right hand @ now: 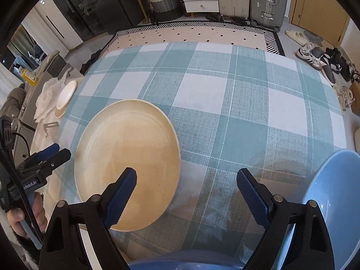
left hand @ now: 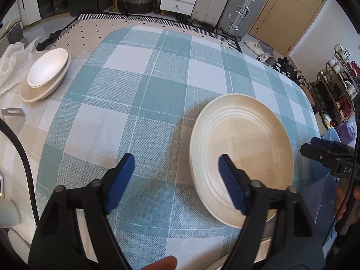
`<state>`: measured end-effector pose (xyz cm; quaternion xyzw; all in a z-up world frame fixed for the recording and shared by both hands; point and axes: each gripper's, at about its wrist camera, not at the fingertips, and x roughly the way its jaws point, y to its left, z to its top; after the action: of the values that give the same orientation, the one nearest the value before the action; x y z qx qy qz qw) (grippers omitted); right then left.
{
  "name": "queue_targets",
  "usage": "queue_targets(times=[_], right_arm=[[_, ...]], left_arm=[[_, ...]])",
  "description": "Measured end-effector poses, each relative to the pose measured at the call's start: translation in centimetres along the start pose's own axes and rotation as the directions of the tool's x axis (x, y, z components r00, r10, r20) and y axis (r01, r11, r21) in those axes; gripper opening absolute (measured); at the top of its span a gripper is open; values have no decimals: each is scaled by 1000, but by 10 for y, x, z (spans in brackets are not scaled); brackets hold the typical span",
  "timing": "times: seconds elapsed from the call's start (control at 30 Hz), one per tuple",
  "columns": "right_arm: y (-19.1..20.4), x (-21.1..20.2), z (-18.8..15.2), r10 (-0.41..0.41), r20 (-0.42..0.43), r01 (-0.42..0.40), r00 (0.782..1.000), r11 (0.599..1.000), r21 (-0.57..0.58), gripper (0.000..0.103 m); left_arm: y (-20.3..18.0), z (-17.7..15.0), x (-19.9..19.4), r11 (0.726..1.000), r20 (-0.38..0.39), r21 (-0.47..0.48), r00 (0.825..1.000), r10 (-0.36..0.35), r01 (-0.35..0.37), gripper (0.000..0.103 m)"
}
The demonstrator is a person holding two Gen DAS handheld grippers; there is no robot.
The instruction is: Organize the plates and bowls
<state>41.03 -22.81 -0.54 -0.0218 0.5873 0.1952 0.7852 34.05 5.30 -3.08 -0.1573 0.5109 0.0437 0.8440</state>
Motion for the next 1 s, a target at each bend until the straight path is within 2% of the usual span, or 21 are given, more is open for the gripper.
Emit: queue_targets(times=[0.17,0.33,0.53,0.67,0.8,0.87,0.93,1.0], right_arm=[[8,2,5,-29,9,30,1000,999,-38,83],[14,7,5,-29,1,29,1000,998,-55,83],[21,18,4,-31,-41,28,999,997,-71,75],[25,24,2,-18,-66,13,998,997,-78,61],[28,29,-1,-14,-74,8,997,997,-83,48],[30,31,-3,-22,-71,15,997,996,-92,44],[33,32,-5,-25,-65,18,998,995,-99,41],[33,32,-6,-24,-68,17,997,995,-97,40]], left_arm=[[-5,-1,7,1000,-6,24,1000,-8,8,65],[-9,-4,13,999,-15,44,1000,-21,21,64],[-9,-9,21,999,-39,39,999,-36,37,59],[-12,-12,27,998,-54,51,998,-30,33,53],[-18,-17,32,997,-60,69,998,-26,30,45],[-22,-20,33,996,-64,87,998,-28,34,40],[-27,-23,33,994,-58,108,998,-15,21,27],[-31,-26,33,992,-57,125,998,-4,11,22]])
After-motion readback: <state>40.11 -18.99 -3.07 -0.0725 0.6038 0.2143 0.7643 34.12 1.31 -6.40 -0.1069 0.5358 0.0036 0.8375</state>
